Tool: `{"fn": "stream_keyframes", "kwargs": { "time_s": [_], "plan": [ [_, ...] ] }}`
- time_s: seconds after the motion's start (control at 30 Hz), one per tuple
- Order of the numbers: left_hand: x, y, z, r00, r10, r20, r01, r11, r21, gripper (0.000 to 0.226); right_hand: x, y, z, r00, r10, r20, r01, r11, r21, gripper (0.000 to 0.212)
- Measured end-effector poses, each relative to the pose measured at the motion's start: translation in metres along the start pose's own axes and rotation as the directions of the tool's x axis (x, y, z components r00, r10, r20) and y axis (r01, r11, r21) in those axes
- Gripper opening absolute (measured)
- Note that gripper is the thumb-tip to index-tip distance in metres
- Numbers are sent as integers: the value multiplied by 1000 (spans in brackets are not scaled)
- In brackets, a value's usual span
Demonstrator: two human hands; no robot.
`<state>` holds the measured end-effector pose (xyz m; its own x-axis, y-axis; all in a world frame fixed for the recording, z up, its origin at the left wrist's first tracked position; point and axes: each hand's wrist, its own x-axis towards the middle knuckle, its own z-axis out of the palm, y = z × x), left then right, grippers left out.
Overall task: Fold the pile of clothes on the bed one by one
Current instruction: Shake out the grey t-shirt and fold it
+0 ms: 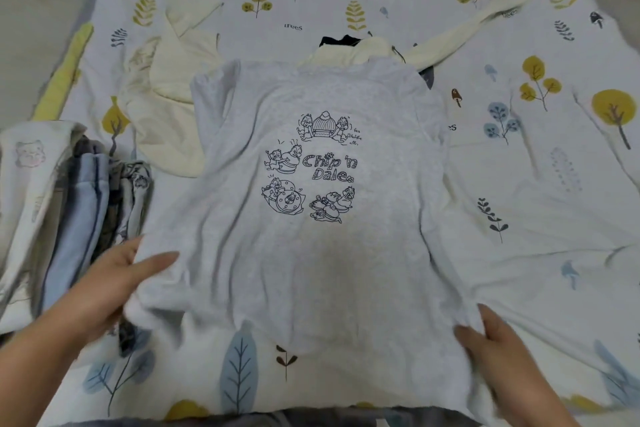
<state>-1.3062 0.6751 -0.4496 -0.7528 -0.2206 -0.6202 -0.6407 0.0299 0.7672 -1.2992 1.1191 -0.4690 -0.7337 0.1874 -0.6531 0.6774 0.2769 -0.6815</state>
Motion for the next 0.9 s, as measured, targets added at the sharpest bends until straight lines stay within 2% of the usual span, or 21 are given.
{"fn": "stream_keyframes", "kwargs": {
  "time_s": [0.03,0.07,0.1,0.13,0.2,0.27,0.3,0.33,0.4,0.47,0.5,0.53,0.6,0.67,0.73,0.77,0.8,0.83,0.9],
  "plan": [
    [-2,-1,-9,997,-72,41,77,989,-128,26,-4,-7,-8,999,20,26,-23,994,105,20],
    [-3,-3,-17,982,-165,88,179,968,-177,30,-7,-15,-15,996,40,76,-54,980,193,16],
    [-4,-7,-23,957,-264,118,279,950,-143,33,-10,-22,-22,990,62,123,-89,971,224,12],
    [-5,-12,-25,932,-343,118,351,935,-58,35,-11,-26,-26,984,91,154,-120,975,188,9],
    [-5,-28,-23,915,-402,31,396,911,111,32,-8,-26,-29,982,138,130,-140,990,6,5],
    [-2,-43,-14,926,-362,-106,377,880,288,15,-3,-24,-32,994,98,55,-81,966,-247,4],
    [-1,-50,-12,938,-297,-178,345,838,422,12,1,-21,-33,997,78,28,-63,935,-350,6],
    [1,-54,-8,947,-219,-236,318,756,572,15,4,-18,-35,997,75,14,-62,904,-424,7],
    [1,-56,-1,956,-143,-256,293,492,820,24,12,-8,-36,992,117,-45,-121,802,-585,7],
    [2,-59,6,966,-160,-202,240,267,933,22,18,1,-33,972,195,-130,-227,652,-723,28],
    [3,-59,9,972,-145,-184,211,202,957,17,21,4,-28,962,218,-166,-265,593,-760,37],
    [4,-56,14,979,-88,-181,194,162,968,13,22,2,-22,952,222,-210,-300,550,-779,41],
    [9,-46,31,973,117,-197,174,180,968,19,26,-12,-4,942,105,-318,-325,518,-791,39],
    [18,-36,52,940,324,-103,36,206,978,35,33,-24,17,948,-122,-295,-186,540,-821,46],
    [31,-30,76,891,446,78,-154,137,979,45,44,-28,45,939,-310,-150,54,562,-825,68],
    [37,-29,87,892,434,124,-195,124,973,47,50,-27,58,910,-405,-88,163,546,-821,74],
    [44,-28,96,910,389,143,-210,134,968,53,56,-28,69,897,-440,-31,224,515,-827,75],
    [50,-29,103,927,338,163,-220,138,966,63,62,-28,76,912,-410,32,243,474,-846,76],
    [63,-36,106,969,159,191,-205,75,976,73,78,-21,80,945,-300,128,241,380,-893,74]
  ]
}}
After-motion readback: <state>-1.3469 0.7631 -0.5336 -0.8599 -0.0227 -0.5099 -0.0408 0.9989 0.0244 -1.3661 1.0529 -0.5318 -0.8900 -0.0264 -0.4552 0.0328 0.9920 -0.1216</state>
